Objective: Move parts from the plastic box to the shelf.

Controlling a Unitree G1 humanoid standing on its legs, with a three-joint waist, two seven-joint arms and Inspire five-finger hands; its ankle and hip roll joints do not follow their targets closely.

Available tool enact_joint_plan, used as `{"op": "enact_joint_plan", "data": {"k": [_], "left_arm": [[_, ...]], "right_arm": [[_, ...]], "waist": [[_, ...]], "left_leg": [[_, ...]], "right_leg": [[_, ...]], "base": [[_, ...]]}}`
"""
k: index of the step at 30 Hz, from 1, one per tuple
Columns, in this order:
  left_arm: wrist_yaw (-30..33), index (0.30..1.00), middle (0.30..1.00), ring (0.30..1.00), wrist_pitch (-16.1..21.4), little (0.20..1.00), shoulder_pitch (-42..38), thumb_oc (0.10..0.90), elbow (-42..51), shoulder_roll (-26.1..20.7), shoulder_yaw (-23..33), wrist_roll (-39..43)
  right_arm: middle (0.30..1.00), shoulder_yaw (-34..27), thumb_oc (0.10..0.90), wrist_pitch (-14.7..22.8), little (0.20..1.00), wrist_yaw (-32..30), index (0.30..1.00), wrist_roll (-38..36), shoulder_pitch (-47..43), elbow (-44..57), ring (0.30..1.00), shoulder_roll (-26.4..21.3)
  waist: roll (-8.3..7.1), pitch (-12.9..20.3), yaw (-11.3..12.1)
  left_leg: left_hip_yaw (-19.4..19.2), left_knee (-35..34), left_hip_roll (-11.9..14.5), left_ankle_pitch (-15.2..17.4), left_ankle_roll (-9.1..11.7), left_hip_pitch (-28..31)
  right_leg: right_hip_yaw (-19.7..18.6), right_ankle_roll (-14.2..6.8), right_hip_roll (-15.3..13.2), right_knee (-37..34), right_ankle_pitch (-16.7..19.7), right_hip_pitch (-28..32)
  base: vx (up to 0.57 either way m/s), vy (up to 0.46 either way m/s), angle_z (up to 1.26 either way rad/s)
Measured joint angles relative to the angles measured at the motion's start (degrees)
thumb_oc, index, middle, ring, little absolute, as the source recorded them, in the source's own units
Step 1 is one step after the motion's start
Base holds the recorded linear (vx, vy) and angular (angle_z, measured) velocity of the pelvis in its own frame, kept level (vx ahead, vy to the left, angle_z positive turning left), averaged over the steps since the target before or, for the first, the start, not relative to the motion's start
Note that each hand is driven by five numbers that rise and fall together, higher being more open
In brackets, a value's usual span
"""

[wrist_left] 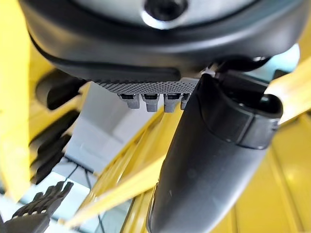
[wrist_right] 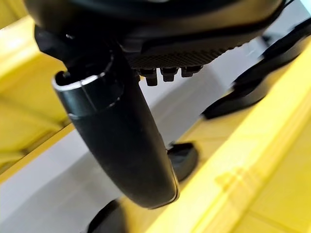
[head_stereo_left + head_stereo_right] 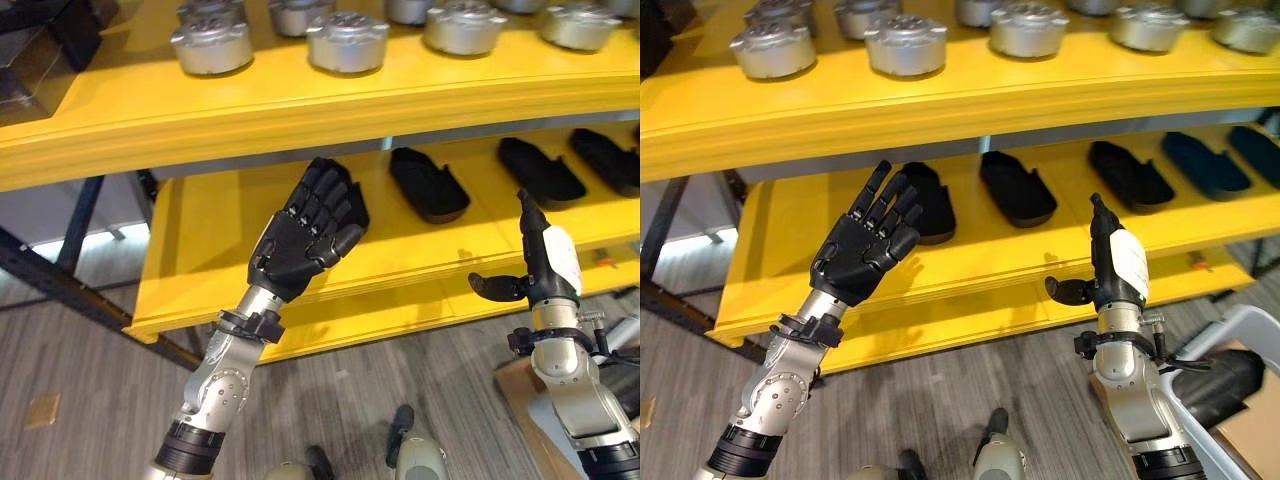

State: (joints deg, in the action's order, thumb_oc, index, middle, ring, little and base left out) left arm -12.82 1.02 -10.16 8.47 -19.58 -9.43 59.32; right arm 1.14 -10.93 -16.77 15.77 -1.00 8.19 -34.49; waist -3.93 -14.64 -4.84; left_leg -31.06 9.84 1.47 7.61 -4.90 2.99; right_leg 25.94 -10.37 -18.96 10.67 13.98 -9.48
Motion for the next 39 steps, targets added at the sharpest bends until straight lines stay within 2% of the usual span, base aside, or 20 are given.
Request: {"op": "enact_joint_plan", "data": {"k": [2, 3, 4, 5, 6, 7, 8, 10, 12, 16, 18, 20, 22, 23, 24, 25, 28, 32, 36, 39], "left_arm": [[-0.4, 1.000, 1.000, 1.000, -0.6, 1.000, 0.2, 0.900, 0.1, -0.5, 0.3, 0.6], [-2.8, 1.000, 1.000, 1.000, -1.0, 1.000, 2.4, 0.900, 0.1, -2.1, 1.1, 1.3], [-5.0, 1.000, 1.000, 1.000, -1.1, 1.000, 4.2, 0.900, 0.1, -2.7, 2.1, 1.3], [-10.9, 1.000, 1.000, 1.000, -1.1, 1.000, 11.3, 0.900, 0.5, -3.6, 5.2, 2.7], [-13.5, 1.000, 1.000, 1.000, -1.1, 1.000, 15.4, 0.900, 0.9, -4.4, 6.9, 3.5], [-17.7, 1.000, 1.000, 1.000, -1.1, 1.000, 21.3, 0.900, 1.0, -5.7, 9.6, 4.1], [-20.3, 1.000, 1.000, 1.000, -1.1, 1.000, 24.9, 0.900, 1.0, -6.5, 11.2, 5.3], [-27.8, 1.000, 1.000, 1.000, -0.6, 1.000, 34.2, 0.900, 0.7, -7.9, 15.3, 8.2], [-31.8, 1.000, 1.000, 1.000, -0.2, 1.000, 36.3, 0.900, 1.0, -8.5, 15.8, 9.3], [-34.0, 1.000, 1.000, 1.000, 0.8, 1.000, 33.3, 0.900, 2.5, -8.4, 12.2, 9.8], [-35.3, 1.000, 1.000, 1.000, 1.8, 1.000, 31.3, 0.900, 3.9, -8.5, 11.6, 9.9], [-35.4, 1.000, 1.000, 1.000, 3.2, 1.000, 30.0, 0.900, 4.0, -8.7, 11.4, 9.8], [-35.4, 1.000, 1.000, 1.000, 4.1, 1.000, 28.8, 0.900, 4.0, -8.8, 11.2, 10.1], [-35.4, 1.000, 1.000, 1.000, 4.2, 1.000, 28.4, 0.900, 4.0, -8.8, 11.2, 10.1], [-35.4, 1.000, 1.000, 1.000, 4.2, 1.000, 27.5, 0.900, 4.0, -8.8, 11.1, 10.1], [-35.4, 1.000, 1.000, 1.000, 4.2, 1.000, 27.1, 0.900, 4.0, -8.8, 11.0, 10.1], [-35.3, 1.000, 1.000, 1.000, 4.2, 1.000, 24.9, 0.900, 3.9, -8.8, 9.0, 10.1], [-35.4, 1.000, 1.000, 1.000, 4.2, 1.000, 24.0, 0.900, 3.9, -8.8, 8.3, 10.0], [-35.6, 1.000, 1.000, 1.000, 4.2, 1.000, 23.9, 0.900, 4.0, -8.8, 8.3, 10.0], [-36.7, 1.000, 1.000, 1.000, 4.2, 1.000, 22.9, 0.900, 4.0, -8.8, 7.4, 10.1]], "right_arm": [[1.000, -0.4, 0.900, 0.0, 1.000, -0.4, 1.000, 0.0, 1.1, -0.1, 1.000, -0.3], [1.000, -0.8, 0.900, 0.4, 1.000, -0.4, 1.000, -0.1, 1.8, -0.1, 1.000, -0.7], [1.000, -1.6, 0.900, 0.9, 1.000, -0.3, 1.000, -0.1, 2.7, 0.1, 1.000, -0.8], [1.000, -4.2, 0.900, 2.3, 1.000, -0.4, 1.000, -0.1, 5.5, 0.4, 1.000, -0.8], [1.000, -5.8, 0.900, 2.6, 1.000, -0.5, 1.000, -0.2, 7.1, 0.4, 1.000, -0.8], [1.000, -7.6, 0.900, 2.9, 1.000, -0.8, 1.000, -0.2, 9.1, 0.2, 1.000, -0.7], [1.000, -8.6, 0.900, 3.0, 1.000, -1.1, 1.000, -0.2, 10.4, 0.1, 1.000, -0.6], [1.000, -9.4, 0.900, 3.6, 1.000, -2.1, 1.000, -0.2, 11.3, -1.3, 1.000, -0.6], [1.000, -9.5, 0.900, 3.8, 1.000, -2.1, 1.000, -0.2, 10.0, -2.5, 1.000, -0.7], [1.000, -8.9, 0.900, 3.5, 1.000, -2.6, 1.000, -0.2, 7.1, -3.5, 1.000, -0.8], [1.000, -8.9, 0.900, 3.4, 1.000, -3.2, 1.000, -0.2, 7.1, -3.8, 1.000, -0.8], [1.000, -8.7, 0.900, 3.2, 1.000, -3.9, 1.000, -0.2, 7.0, -4.0, 1.000, -0.9], [1.000, -8.6, 0.900, 3.3, 1.000, -4.7, 1.000, -0.2, 6.5, -4.7, 1.000, -1.4], [1.000, -8.6, 0.900, 3.3, 1.000, -5.0, 1.000, -0.2, 6.4, -4.7, 1.000, -1.6], [1.000, -8.6, 0.900, 3.3, 1.000, -5.3, 1.000, -0.2, 6.4, -4.7, 1.000, -2.0], [1.000, -8.6, 0.900, 3.3, 1.000, -5.4, 1.000, -0.2, 6.4, -4.7, 1.000, -2.1], [1.000, -8.5, 0.900, 3.4, 1.000, -5.6, 1.000, -0.2, 5.8, -4.8, 1.000, -2.8], [1.000, -8.4, 0.900, 3.7, 1.000, -5.9, 1.000, -0.2, 5.5, -5.4, 1.000, -3.4], [1.000, -8.4, 0.900, 4.1, 1.000, -6.4, 1.000, -0.2, 5.8, -8.2, 1.000, -3.5], [1.000, -8.1, 0.900, 4.3, 1.000, -6.7, 1.000, -0.2, 6.0, -9.2, 1.000, -3.4]], "waist": [[0.56, 0.4, -0.2], [1.47, 0.9, 0.2], [2.35, 1.4, 0.5], [4.31, 2.3, 1.7], [4.74, 2.5, 2.4], [4.81, 2.5, 4.1], [4.56, 2.5, 5.1], [3.65, 2.5, 8.8], [2.96, 2.4, 11.5], [3.09, 2.6, 11.0], [2.15, 3.1, 9.9], [1.24, 3.9, 9.1], [0.89, 4.2, 7.5], [0.86, 4.3, 7.5], [0.95, 4.3, 5.7], [0.99, 4.3, 5.0], [1.93, 4.8, 4.9], [3.65, 5.7, 2.2], [4.08, 5.9, 1.8], [4.14, 5.9, 0.4]], "left_leg": [[-0.5, -0.5, 0.9, -0.8, -1.2, -0.1], [-1.1, -1.2, 1.8, -1.5, -1.2, -0.8], [-0.8, -1.3, 2.4, -1.7, -1.0, -1.2], [-1.0, -2.2, 3.9, -2.8, -0.5, -2.0], [-1.0, -2.3, 4.6, -3.0, -0.1, -2.0], [-1.1, -2.5, 5.5, -4.4, 1.0, -2.2], [-1.2, -2.7, 5.9, -4.9, 1.7, -2.1], [-2.4, -4.3, 7.6, -7.5, 4.5, -1.8], [-4.0, -4.4, 8.8, -8.4, 5.8, -1.9], [-4.4, -5.8, 10.9, -10.3, 7.5, -0.7], [-6.0, -6.2, 11.9, -10.6, 8.1, -0.2], [-8.1, -6.5, 12.4, -10.5, 8.9, 0.3], [-10.3, -7.3, 12.4, -11.1, 8.8, 1.2], [-10.8, -7.2, 12.4, -11.2, 8.7, 1.4], [-11.0, -7.2, 12.4, -11.3, 8.7, 1.6], [-11.0, -7.2, 12.4, -11.3, 8.6, 1.8], [-10.5, -7.2, 12.6, -11.4, 8.5, 3.3], [-10.7, -7.2, 13.1, -11.4, 8.5, 4.4], [-11.3, -7.2, 13.8, -11.5, 8.6, 5.1], [-12.6, -7.2, 14.3, -11.5, 8.9, 5.1]], "right_leg": [[-1.1, 0.9, -1.2, 7.9, -4.4, -1.0], [-1.8, 2.3, -1.5, 11.8, -7.0, -1.3], [-1.8, 2.4, -1.5, 13.3, -8.2, -1.4], [-2.0, 2.5, -1.8, 16.1, -10.4, 0.3], [-2.0, 2.7, -1.4, 15.1, -10.7, 2.2], [-1.3, 2.7, -2.0, 14.1, -12.6, 5.7], [-1.6, 2.9, -1.6, 11.9, -12.5, 7.9], [0.1, 2.7, 2.6, 1.9, -13.7, 11.6], [0.7, 3.1, 5.3, -4.0, -13.9, 13.0], [-0.5, 4.5, 8.5, -7.5, -13.7, 13.8], [-1.8, 5.3, 9.1, -7.8, -14.6, 13.0], [-1.8, 6.0, 9.0, -7.1, -14.7, 11.7], [-2.0, 6.4, 8.7, -5.7, -14.7, 10.3], [-2.1, 6.7, 8.5, -5.1, -14.5, 9.9], [-2.2, 6.4, 8.5, -4.5, -14.4, 9.7], [-2.2, 6.4, 8.5, -4.1, -14.5, 9.5], [-5.6, 6.6, 8.9, -3.0, -14.6, 8.1], [-7.0, 6.8, 9.6, -2.4, -14.8, 7.9], [-8.0, 7.6, 9.7, -0.2, -17.0, 6.2], [-8.0, 8.3, 9.5, 2.9, -18.4, 4.1]], "base": [[-0.19, -0.137, -0.19], [-0.18, -0.214, -0.16], [-0.16, -0.297, -0.20], [-0.11, -0.256, -0.21], [-0.13, -0.322, -0.18], [-0.08, -0.237, -0.17], [-0.09, -0.392, -0.17], [-0.03, -0.443, -0.41], [0.04, -0.318, -0.59], [0.05, -0.261, -0.37], [0.01, -0.189, -0.37], [0.01, -0.165, -0.52], [0.02, -0.136, -0.52], [0.03, -0.133, -0.39], [0.02, -0.103, -0.18], [0.03, -0.088, -0.36], [0.04, -0.069, -0.56], [0.05, -0.069, -0.25], [0.06, -0.090, -0.20], [0.10, -0.152, -0.18]]}}
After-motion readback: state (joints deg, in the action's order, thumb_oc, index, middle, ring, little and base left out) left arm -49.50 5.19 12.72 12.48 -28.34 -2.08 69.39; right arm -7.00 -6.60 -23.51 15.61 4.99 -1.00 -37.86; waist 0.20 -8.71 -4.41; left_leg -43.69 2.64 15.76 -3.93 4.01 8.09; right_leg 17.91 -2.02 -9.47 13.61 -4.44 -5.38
